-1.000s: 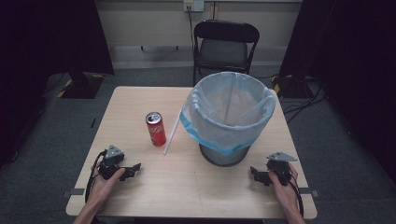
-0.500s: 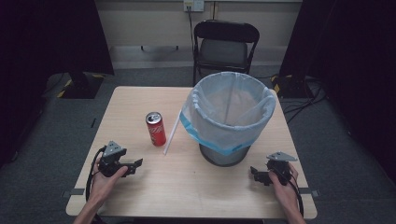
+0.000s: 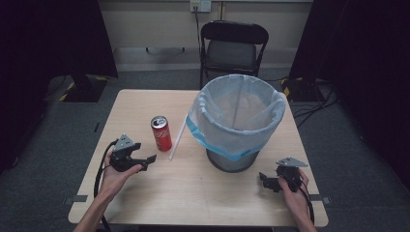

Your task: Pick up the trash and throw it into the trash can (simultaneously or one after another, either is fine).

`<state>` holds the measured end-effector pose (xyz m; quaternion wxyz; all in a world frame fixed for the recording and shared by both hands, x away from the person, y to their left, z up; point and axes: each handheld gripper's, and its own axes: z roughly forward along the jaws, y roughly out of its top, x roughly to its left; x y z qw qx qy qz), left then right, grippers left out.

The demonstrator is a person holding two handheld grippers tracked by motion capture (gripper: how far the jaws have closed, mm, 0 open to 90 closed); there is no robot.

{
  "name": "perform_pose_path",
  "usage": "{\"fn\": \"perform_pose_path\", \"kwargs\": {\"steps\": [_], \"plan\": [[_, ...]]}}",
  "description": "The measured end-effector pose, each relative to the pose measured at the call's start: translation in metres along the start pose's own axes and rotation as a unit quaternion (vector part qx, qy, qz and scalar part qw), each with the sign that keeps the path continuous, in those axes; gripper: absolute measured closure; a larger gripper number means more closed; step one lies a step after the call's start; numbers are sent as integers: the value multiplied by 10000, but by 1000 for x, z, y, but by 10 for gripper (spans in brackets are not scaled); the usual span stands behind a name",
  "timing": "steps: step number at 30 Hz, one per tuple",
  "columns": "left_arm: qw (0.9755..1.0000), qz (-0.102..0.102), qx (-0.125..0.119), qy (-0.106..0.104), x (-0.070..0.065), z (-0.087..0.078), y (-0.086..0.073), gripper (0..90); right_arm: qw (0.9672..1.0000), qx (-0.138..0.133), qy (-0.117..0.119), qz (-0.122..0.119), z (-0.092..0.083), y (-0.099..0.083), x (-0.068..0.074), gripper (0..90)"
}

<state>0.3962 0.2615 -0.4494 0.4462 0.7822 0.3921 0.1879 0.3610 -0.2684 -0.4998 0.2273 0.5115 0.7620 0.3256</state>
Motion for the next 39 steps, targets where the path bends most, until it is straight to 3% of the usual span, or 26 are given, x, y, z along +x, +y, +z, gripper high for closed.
{"fn": "perform_pose_path", "kwargs": {"steps": [12,13,21,28,31,34,39], "plan": [[9998,164,-45,-89,3,21,24,160,10000,-1,0,0,0,0,0,96],[9996,225,104,-113,6,27,30,161,10000,0,0,0,0,0,0,96],[9997,144,29,-206,19,46,41,161,10000,0,0,-1,0,0,0,96],[9994,129,61,-330,21,60,38,164,10000,-1,0,-1,0,0,0,96],[9992,237,107,-311,22,65,37,164,10000,0,0,0,0,0,0,96],[9993,43,21,-377,23,71,36,177,10000,0,0,0,0,0,0,96],[9993,202,230,-218,26,81,31,196,10000,0,0,1,0,0,0,96]]}}
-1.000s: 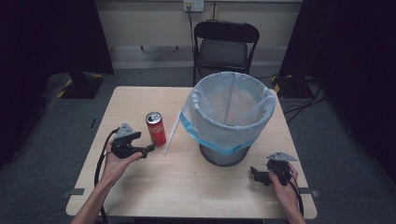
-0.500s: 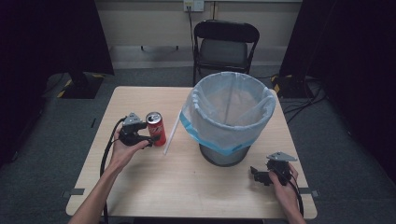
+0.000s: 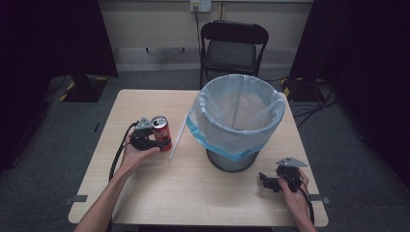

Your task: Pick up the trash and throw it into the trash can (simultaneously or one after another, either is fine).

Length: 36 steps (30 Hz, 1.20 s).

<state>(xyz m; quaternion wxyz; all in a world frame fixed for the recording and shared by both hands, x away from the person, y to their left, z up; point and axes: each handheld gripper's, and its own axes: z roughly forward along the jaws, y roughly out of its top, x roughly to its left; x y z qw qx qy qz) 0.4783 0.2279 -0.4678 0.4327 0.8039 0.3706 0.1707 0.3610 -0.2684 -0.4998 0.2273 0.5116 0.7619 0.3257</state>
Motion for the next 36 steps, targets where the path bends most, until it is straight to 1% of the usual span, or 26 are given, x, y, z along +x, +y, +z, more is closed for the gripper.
{"fn": "perform_pose_path", "kwargs": {"steps": [1,5,7,9,10,13,14,15,16,17,19,21,22,25,26,27,28,29,31,32,34,36], "plan": [[10000,39,23,17,1,1,0,196,10000,0,1,0,0,0,0,96],[10000,15,-48,46,0,2,0,196,10000,0,0,0,0,0,0,96],[10000,71,-19,50,0,3,0,202,10000,0,0,0,0,0,0,96],[9996,205,139,93,-3,7,-1,204,10000,1,-1,1,0,0,0,96],[9995,245,150,128,-3,7,-1,205,10000,0,-1,0,0,0,0,96],[9995,270,107,104,-4,9,-1,214,10000,0,-1,0,0,0,0,96],[9995,292,73,123,-5,10,-1,258,10000,2,-1,1,0,0,0,96],[9994,329,77,75,-3,9,-1,305,10000,1,0,2,0,0,0,96],[9994,329,77,75,-3,9,-1,333,10000,1,0,2,0,0,0,96],[9996,277,68,82,-3,10,-1,335,10000,1,0,2,0,0,0,96],[9995,284,70,81,-4,10,-1,338,10000,2,0,2,0,0,0,96],[9993,295,101,182,-3,10,0,339,10000,0,-1,0,0,0,0,96],[9993,295,101,182,-3,10,0,340,10000,0,-1,0,0,0,0,96],[9996,193,36,201,1,6,0,340,10000,1,-3,-2,0,0,0,95],[9997,82,-5,214,1,5,0,340,10000,1,-3,-1,0,0,0,95],[9997,82,-5,214,1,5,0,340,10000,1,-3,-1,0,0,0,95],[9998,59,-40,190,2,1,1,340,10000,1,-4,-2,0,0,0,95],[9998,59,-40,190,2,1,1,340,10000,1,-4,-2,0,0,0,95],[9999,-66,-79,92,3,-2,1,341,10000,2,-4,-3,0,0,0,95],[9998,-118,-140,57,3,-3,2,341,10000,2,-3,-1,0,0,0,95],[9998,-103,-127,65,2,-4,2,341,10000,2,-3,0,0,0,0,95],[9999,-37,-160,12,-2,-6,5,341,10000,1,-5,-2,0,0,0,95]]}}
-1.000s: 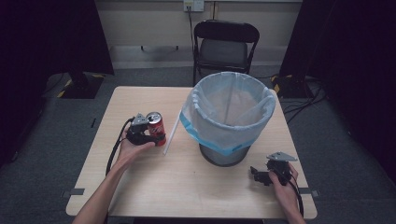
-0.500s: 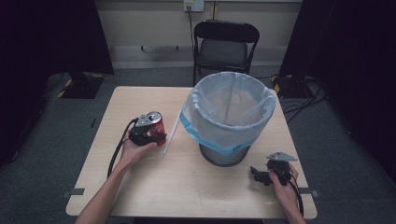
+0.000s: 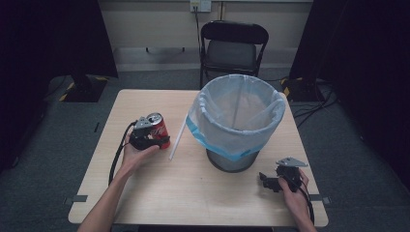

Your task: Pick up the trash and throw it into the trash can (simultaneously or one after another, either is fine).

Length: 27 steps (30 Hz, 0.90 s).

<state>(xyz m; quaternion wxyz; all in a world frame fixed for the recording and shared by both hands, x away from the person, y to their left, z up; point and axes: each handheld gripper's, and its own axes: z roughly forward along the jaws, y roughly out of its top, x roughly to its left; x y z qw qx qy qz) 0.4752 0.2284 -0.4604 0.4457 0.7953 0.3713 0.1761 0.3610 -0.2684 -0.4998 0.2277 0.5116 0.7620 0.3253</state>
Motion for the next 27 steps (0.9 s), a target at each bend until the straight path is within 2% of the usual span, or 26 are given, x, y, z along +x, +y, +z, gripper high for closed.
{"fn": "perform_pose_path", "kwargs": {"steps": [1,2,5,7,8,9,10,12,16,17,18,19,20,21,22,24,27], "plan": [[10000,0,0,0,0,0,0,341,10000,0,0,0,0,0,0,95],[9996,-116,-151,-186,-2,-1,2,341,10000,0,1,0,0,0,0,95],[9997,-34,-170,-167,-4,-4,8,342,10000,0,0,0,0,0,0,95],[9993,-100,-254,-241,-5,-5,10,342,10000,1,2,1,0,0,0,95],[9983,-206,-370,-389,-7,-7,15,343,10000,-1,-1,-1,0,0,0,95],[9983,-206,-370,-389,-7,-7,15,343,10000,-1,-1,-1,0,0,0,95],[9990,-83,-332,-292,-11,-8,19,343,10000,0,-1,1,0,0,0,96],[9991,116,-288,-275,-14,-7,21,343,10000,-3,-9,-3,0,0,0,96],[9991,220,-270,-260,-19,-9,25,345,10000,-2,-7,-2,0,0,0,96],[9991,220,-270,-260,-19,-9,25,344,10000,-2,-7,-2,0,0,0,96],[9985,73,-338,-417,-21,-13,29,345,10000,-2,-6,-1,0,0,0,96],[9985,73,-338,-417,-21,-13,29,344,10000,-3,-8,-3,0,0,0,96],[9989,201,-327,-279,-23,-16,33,344,10000,-3,-8,-3,0,0,0,96],[9987,223,-380,-272,-24,-18,36,345,10000,-2,-10,-4,0,0,0,96],[9983,159,-443,-337,-24,-20,40,345,10000,-2,-8,-2,0,0,0,96],[9982,161,-526,-230,-25,-23,46,345,10000,-1,-7,-2,0,0,0,96],[9981,109,-554,-263,-22,-25,53,346,10000,-1,-8,-2,0,0,0,95]]}}
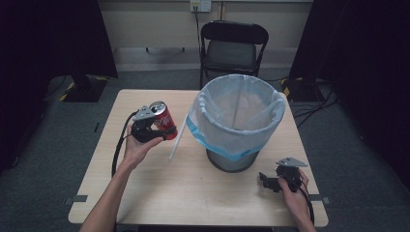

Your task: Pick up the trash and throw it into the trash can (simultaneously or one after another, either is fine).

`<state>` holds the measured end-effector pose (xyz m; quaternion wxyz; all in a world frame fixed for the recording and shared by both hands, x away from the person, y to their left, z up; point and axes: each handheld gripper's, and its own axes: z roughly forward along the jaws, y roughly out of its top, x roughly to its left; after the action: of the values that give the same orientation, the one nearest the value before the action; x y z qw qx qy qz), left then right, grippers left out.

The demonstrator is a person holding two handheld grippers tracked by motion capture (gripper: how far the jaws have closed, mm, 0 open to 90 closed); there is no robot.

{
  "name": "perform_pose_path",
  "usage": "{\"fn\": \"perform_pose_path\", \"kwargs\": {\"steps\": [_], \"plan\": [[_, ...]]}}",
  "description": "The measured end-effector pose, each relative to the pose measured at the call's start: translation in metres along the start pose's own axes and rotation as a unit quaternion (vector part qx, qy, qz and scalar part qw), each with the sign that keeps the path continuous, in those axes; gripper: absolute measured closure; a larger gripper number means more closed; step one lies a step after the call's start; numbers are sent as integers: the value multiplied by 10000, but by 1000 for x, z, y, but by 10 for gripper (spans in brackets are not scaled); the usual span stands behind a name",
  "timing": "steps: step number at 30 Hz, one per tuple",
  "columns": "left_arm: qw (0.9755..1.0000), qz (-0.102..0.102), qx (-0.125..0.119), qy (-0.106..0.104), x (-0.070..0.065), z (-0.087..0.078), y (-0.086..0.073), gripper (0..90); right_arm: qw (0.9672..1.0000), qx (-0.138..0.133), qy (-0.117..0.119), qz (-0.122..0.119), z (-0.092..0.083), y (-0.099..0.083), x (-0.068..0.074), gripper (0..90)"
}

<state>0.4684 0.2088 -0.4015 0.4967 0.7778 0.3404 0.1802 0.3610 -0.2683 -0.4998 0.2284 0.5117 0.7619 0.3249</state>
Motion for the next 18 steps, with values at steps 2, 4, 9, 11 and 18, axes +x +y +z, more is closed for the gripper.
{"fn": "perform_pose_path", "kwargs": {"steps": [2,4,9,11,18], "plan": [[9999,-61,-64,-79,2,-1,4,346,10000,1,2,0,0,0,0,95],[9999,-49,-92,-62,1,-2,6,346,10000,0,2,-2,0,0,0,96],[9997,-46,-239,-25,2,-9,19,347,10000,0,2,1,0,0,0,95],[9993,-78,-353,-31,4,-14,27,347,10000,1,3,0,0,0,0,95],[9987,-39,-508,-99,3,-23,39,350,10000,0,3,0,0,0,0,96]]}}
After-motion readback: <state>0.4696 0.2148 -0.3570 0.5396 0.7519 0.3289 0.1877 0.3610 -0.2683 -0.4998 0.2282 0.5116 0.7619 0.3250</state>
